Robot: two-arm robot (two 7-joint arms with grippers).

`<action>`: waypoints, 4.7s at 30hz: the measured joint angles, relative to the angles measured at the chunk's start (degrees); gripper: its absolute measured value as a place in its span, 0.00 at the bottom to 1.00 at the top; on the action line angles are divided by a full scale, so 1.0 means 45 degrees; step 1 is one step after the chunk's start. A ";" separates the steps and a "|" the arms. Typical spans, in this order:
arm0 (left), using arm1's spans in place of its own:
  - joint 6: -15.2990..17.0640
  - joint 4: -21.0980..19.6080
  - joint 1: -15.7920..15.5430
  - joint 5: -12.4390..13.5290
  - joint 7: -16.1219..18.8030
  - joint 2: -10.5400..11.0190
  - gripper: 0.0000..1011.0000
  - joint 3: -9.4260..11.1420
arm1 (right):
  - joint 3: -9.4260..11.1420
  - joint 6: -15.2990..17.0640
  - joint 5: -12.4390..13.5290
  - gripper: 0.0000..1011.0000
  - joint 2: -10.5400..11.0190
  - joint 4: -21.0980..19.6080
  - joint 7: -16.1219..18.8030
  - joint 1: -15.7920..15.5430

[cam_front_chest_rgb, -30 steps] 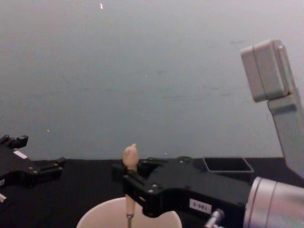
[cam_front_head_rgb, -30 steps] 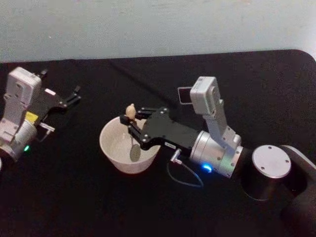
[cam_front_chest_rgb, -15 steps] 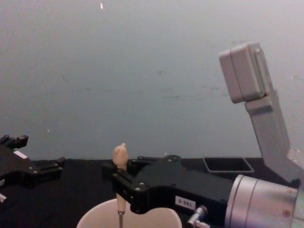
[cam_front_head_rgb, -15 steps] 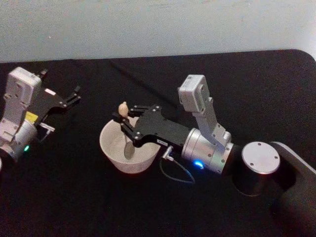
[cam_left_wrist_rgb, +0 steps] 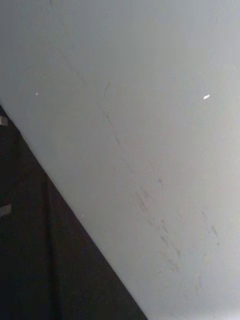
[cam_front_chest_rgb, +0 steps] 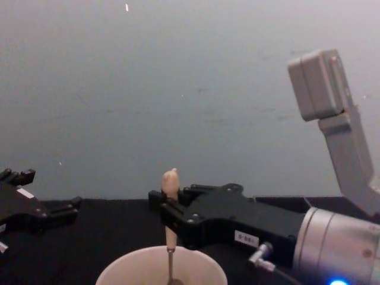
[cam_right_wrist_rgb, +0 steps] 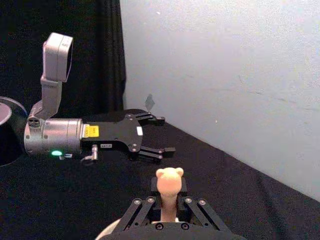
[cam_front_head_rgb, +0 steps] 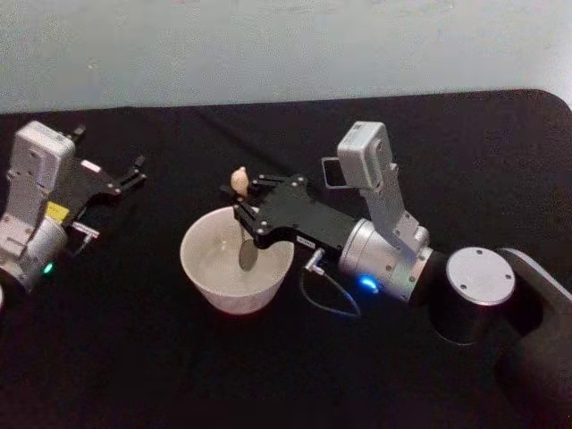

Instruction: Pick up the stirring spoon with one hand, stir inside the cup, then place it back in its original position.

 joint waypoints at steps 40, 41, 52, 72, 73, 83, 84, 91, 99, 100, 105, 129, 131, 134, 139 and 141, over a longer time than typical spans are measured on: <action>0.0000 0.0000 -0.0001 0.0000 0.0000 0.0000 0.99 0.0000 | -0.0450 0.0275 0.0227 0.16 0.0384 -0.0908 0.0509 -0.0574; 0.0000 -0.0001 0.0000 0.0000 0.0000 0.0000 0.99 0.0000 | -0.0461 0.0262 0.0222 0.16 0.0359 -0.0871 0.0500 -0.0549; 0.0000 0.0000 -0.0001 0.0000 0.0000 0.0001 0.99 0.0000 | -0.0397 0.0118 0.0071 0.16 0.0018 -0.0314 0.0213 -0.0173; 0.0000 0.0000 0.0000 0.0000 0.0000 0.0000 0.99 0.0000 | -0.0033 0.0087 -0.0085 0.16 0.0020 -0.0221 -0.0029 -0.0128; 0.0000 0.0000 0.0000 0.0000 0.0000 0.0000 0.99 0.0000 | -0.0024 0.0087 -0.0092 0.16 0.0019 -0.0233 -0.0030 -0.0136; 0.0000 0.0000 0.0000 0.0000 0.0000 0.0000 0.99 -0.0001 | 0.0088 0.0106 0.0009 0.16 0.0109 -0.0586 0.0054 -0.0202; 0.0000 0.0000 0.0000 0.0000 0.0000 0.0000 0.99 0.0000 | 0.0101 0.0116 0.0040 0.16 0.0127 -0.0642 0.0067 -0.0212; 0.0000 0.0000 -0.0001 0.0000 0.0000 0.0000 0.99 0.0000 | 0.0215 0.0201 0.0283 0.16 0.0348 -0.1309 0.0142 -0.0317; 0.0000 0.0000 0.0000 0.0000 0.0000 0.0000 0.99 0.0000 | 0.0359 0.0153 0.0394 0.16 0.0523 -0.1880 0.0055 -0.0382; 0.0000 0.0000 0.0000 0.0000 0.0001 0.0000 0.99 0.0000 | 0.0393 0.0126 0.0421 0.16 0.0542 -0.1977 0.0038 -0.0382; 0.0000 0.0000 0.0000 0.0000 0.0000 0.0000 0.99 0.0000 | 0.0532 0.0006 0.0516 0.16 0.0614 -0.2352 -0.0034 -0.0335; 0.0000 0.0001 0.0000 0.0000 0.0000 0.0000 0.99 -0.0001 | 0.1903 0.0011 0.0776 0.16 0.1159 -0.3188 -0.0913 -0.0648; 0.0000 0.0000 0.0000 0.0000 0.0000 0.0000 0.99 -0.0001 | 0.2082 0.0011 0.0782 0.16 0.1223 -0.3279 -0.1028 -0.0750; 0.0001 0.0001 0.0000 0.0000 0.0000 0.0000 0.99 0.0000 | 0.2280 0.0025 0.0777 0.16 0.1308 -0.3378 -0.1158 -0.0892; 0.0000 0.0001 -0.0001 0.0000 0.0000 0.0000 0.99 0.0000 | 0.2584 0.0078 0.0770 0.16 0.1454 -0.3551 -0.1280 -0.1209; 0.0000 0.0000 -0.0001 0.0000 0.0000 0.0000 0.99 0.0000 | 0.2618 0.0085 0.0770 0.16 0.1470 -0.3570 -0.1296 -0.1252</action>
